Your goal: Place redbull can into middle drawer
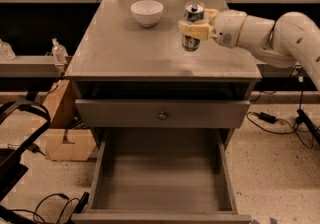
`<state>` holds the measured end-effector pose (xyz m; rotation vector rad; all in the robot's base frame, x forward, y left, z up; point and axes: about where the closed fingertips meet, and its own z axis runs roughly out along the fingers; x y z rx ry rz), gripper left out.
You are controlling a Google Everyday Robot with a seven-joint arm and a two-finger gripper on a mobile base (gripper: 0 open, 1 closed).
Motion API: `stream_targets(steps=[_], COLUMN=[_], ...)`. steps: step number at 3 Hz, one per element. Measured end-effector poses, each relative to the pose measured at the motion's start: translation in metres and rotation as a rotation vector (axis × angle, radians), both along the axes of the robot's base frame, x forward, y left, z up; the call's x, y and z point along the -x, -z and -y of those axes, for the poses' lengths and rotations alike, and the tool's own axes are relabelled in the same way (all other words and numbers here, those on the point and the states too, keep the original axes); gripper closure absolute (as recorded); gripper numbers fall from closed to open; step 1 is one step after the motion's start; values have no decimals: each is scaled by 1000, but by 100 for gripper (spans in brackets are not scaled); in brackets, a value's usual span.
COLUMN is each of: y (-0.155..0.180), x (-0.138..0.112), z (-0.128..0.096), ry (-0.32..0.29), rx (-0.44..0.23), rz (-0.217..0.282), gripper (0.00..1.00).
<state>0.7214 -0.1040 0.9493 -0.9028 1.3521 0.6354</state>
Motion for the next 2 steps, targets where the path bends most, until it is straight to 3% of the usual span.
stream_targets(steps=[2], y=[4], x=[120], z=[4], ry=[-10], rx=[30], rz=[50], gripper=[100])
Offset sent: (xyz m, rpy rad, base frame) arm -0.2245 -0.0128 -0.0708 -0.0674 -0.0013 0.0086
